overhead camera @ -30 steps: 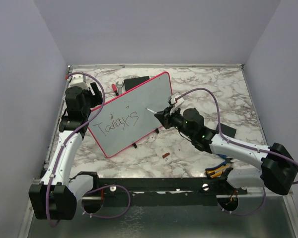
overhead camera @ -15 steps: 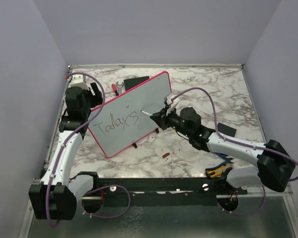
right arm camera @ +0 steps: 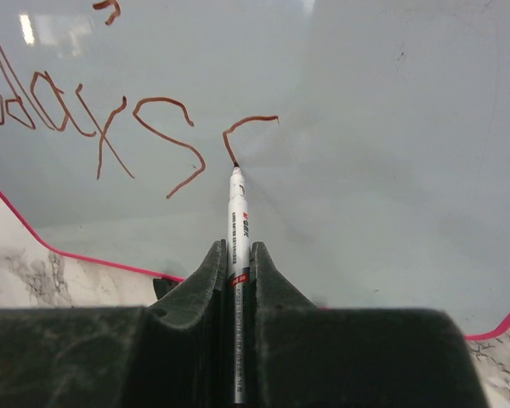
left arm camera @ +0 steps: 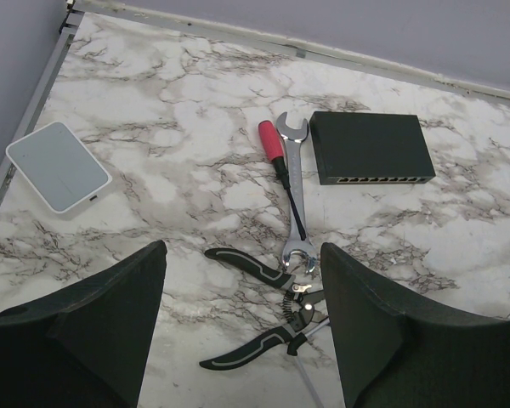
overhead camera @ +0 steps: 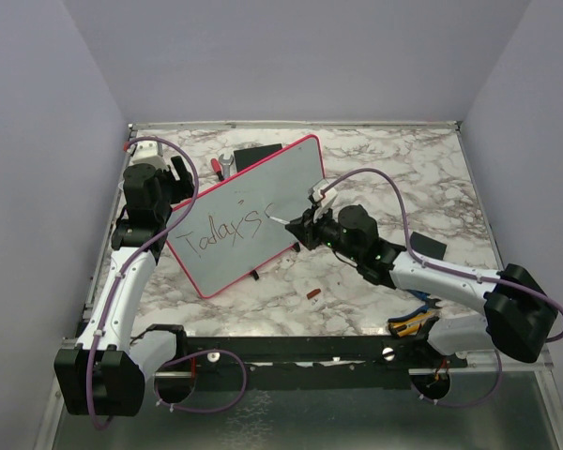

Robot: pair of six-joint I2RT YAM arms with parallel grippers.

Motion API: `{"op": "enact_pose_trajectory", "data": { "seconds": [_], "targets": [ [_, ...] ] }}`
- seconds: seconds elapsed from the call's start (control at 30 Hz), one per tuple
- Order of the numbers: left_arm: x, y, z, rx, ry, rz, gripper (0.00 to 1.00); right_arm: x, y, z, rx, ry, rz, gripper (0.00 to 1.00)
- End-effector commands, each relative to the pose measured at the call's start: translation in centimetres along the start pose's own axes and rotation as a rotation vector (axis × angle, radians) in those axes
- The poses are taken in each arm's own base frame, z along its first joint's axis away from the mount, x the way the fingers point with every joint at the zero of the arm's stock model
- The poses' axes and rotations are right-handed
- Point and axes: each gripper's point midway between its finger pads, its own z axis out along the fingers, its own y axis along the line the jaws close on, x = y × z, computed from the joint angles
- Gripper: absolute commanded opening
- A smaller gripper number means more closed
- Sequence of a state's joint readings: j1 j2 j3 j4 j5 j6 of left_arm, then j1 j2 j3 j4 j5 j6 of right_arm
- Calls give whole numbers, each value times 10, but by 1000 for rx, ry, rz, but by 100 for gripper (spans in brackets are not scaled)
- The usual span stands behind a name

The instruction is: Write a sentence on the whiteboard

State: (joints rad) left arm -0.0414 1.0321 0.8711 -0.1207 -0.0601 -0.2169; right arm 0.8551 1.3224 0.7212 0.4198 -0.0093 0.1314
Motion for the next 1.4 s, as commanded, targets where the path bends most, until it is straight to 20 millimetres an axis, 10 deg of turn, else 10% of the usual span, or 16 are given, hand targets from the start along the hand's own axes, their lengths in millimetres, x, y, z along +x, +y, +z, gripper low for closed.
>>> {"op": "enact_pose_trajectory", "data": {
  "seconds": [0.0, 0.9, 1.37],
  "targets": [
    [18, -3, -2, 24, 48, 3, 74, 14, -19, -5, 92, 42, 3, 0],
    [18, -4, -2, 27, 49, 4, 74, -58, -19, -9, 117, -155, -7, 0],
    [18, -5, -2, 31, 48, 2, 74, -23, -23, -6, 132, -70, 6, 0]
  ]
}}
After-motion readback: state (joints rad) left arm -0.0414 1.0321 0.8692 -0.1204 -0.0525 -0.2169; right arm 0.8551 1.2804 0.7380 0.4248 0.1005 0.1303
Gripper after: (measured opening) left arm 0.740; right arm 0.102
